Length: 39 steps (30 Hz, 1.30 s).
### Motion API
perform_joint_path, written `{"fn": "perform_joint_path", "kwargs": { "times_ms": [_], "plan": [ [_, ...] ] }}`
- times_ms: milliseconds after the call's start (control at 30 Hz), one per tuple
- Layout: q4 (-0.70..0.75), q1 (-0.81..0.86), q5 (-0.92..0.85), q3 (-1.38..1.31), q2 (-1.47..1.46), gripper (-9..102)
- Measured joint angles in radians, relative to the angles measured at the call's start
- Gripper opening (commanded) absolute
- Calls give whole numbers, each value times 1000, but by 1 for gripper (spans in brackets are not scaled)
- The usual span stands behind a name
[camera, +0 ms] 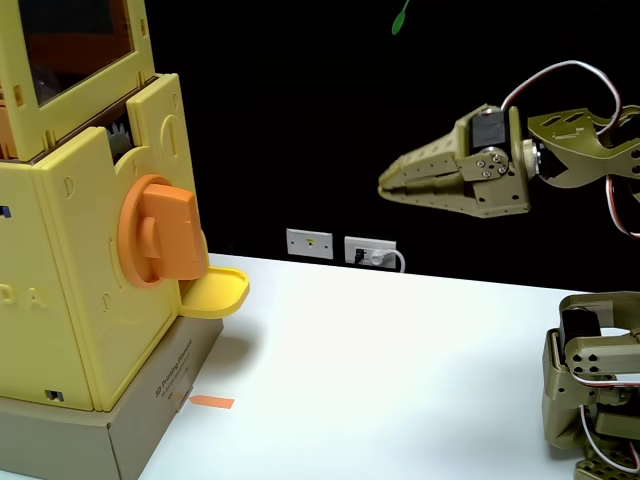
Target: Turn the button of vending machine.
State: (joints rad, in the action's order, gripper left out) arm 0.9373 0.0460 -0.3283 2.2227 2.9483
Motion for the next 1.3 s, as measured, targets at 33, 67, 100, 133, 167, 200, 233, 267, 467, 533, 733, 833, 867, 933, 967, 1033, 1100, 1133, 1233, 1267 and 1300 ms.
{"fn": "perform_joint_path", "kwargs": {
  "times_ms": [33,67,100,133,167,200,233,267,467,533,733,833,867,933,967,1033,1100,1133,1233,1267,1300],
  "plan": [
    [-28,-5,-26,0,-11,0],
    [-58,-12,-63,0,-25,0],
    [-91,-20,-104,0,-41,0],
    [-127,-28,-144,0,-61,0],
    [-172,-34,-178,6,-80,0],
    [-218,-40,-207,18,-97,0],
    [-275,-48,-239,35,-117,0],
    [-337,-58,-281,61,-138,0],
    [-756,-84,-626,272,-252,0],
    [-844,-83,-718,331,-264,-1],
    [-1088,-97,-908,499,-272,-2],
    [-1273,-104,-950,600,-293,-2],
    [-1351,-104,-957,640,-307,-2],
    [-1445,-104,-986,673,-342,-2],
    [-1462,-104,-986,676,-357,-2],
    [-1489,-103,-1009,676,-391,0],
    [-1506,-103,-1039,676,-422,5],
    [-1509,-103,-1051,675,-442,9],
    [-1511,-74,-1069,649,-509,19],
    [-1502,-64,-1075,630,-529,22],
    [-1483,-55,-1086,611,-548,24]
  ]
}}
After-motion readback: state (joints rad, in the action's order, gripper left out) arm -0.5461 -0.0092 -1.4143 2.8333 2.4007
